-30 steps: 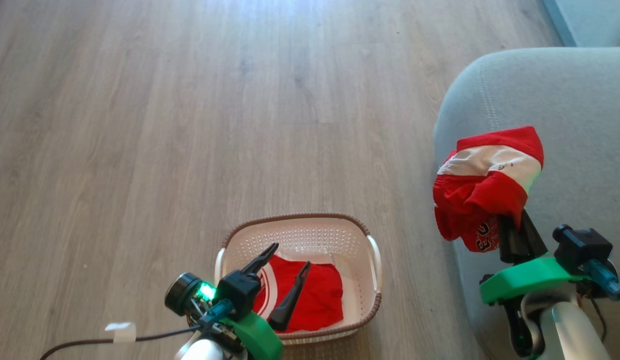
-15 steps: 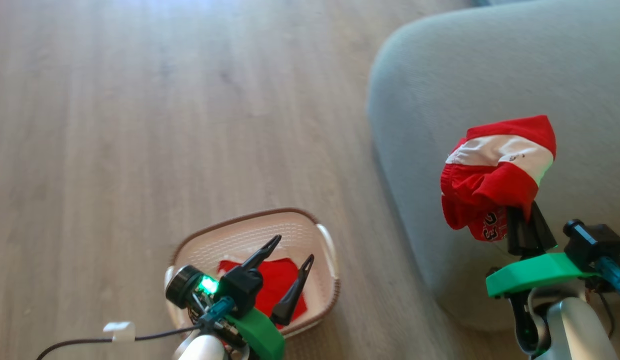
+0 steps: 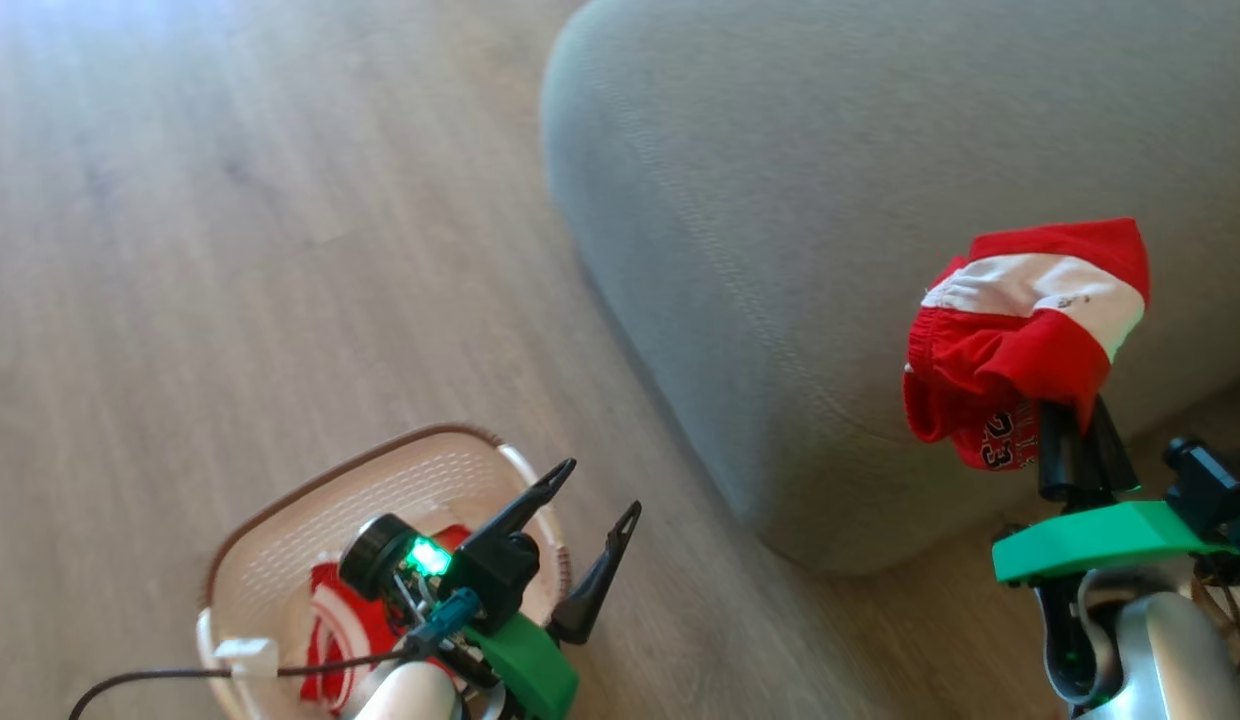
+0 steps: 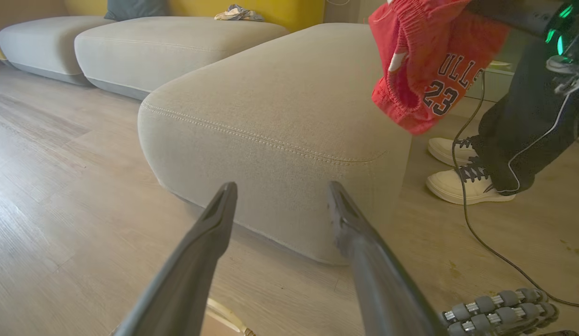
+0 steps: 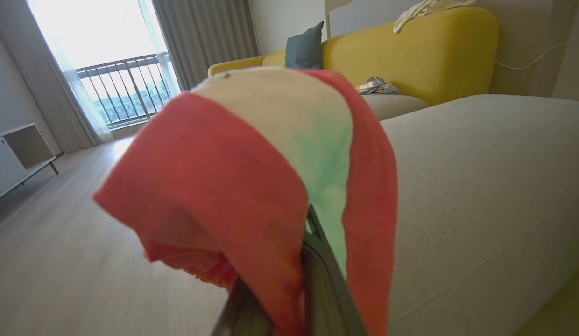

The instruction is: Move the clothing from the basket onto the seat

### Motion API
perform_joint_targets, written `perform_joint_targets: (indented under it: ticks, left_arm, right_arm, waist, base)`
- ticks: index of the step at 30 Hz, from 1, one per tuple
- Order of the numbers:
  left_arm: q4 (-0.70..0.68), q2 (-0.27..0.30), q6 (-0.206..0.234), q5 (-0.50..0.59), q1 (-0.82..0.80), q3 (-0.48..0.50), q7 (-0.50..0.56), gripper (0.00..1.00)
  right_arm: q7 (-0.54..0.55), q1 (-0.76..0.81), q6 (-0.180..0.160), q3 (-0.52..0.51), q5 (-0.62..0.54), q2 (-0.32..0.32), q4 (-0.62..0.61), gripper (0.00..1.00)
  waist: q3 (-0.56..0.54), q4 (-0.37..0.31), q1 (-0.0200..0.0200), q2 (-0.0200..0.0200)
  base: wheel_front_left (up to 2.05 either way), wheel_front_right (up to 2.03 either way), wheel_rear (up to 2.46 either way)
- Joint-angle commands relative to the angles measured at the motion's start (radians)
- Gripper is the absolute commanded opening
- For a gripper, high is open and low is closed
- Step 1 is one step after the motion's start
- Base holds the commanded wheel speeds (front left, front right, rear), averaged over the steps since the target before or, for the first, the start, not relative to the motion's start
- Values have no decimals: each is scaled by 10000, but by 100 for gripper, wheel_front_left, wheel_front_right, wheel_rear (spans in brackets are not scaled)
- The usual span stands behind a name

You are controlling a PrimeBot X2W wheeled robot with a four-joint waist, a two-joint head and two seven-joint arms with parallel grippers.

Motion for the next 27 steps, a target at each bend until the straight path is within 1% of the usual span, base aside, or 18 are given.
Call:
perform_joint_targets:
  ticks: [1, 4, 7, 9, 14, 21, 25, 27]
  left_arm:
    - [-364, 65, -11, 100, -347, 317, -51, 100]
    - [-366, 50, -11, 116, -360, 270, -51, 100]
    - [-398, 51, -11, 131, -416, 221, -51, 100]
    - [-441, 96, -11, 135, -451, 199, -51, 100]
    - [-486, 252, -11, 150, -449, 105, -51, 100]
    - [-673, 858, -11, 178, -665, -211, -51, 100]
    - [-859, 1304, -11, 126, -879, -347, -51, 100]
    - [-1003, 1564, -11, 110, -997, -339, -51, 100]
  right_arm:
    - [-94, -37, -2, 220, 124, -39, -408, 0]
    - [-94, -4, -2, 188, 247, -39, -440, 0]
    - [-94, -69, -2, 121, 432, -39, -486, 0]
    - [-94, -207, -2, 48, 683, -39, -545, 0]
    - [-94, -663, -2, -58, 591, -39, -752, 0]
    - [-94, -2164, -2, -486, 98, -39, -947, 0]
    - [-94, -3409, -2, -651, -568, -39, -772, 0]
    - [-94, -4151, -2, -717, -641, -40, -485, 0]
  waist:
    - [106, -458, 0, 0]
    - [172, -681, 0, 0]
    - [266, -750, 0, 0]
    - [372, -744, 0, 0]
    - [725, -542, 0, 0]
    - [1683, 55, 0, 0]
    - [2353, 361, 0, 0]
    - [2748, 467, 0, 0]
  base:
    - [0, 0, 0]
    - [0, 0, 0]
    - [0, 0, 0]
    - [0, 0, 0]
    - [0, 0, 0]
    - [0, 0, 0]
    - [0, 0, 0]
    - [0, 0, 0]
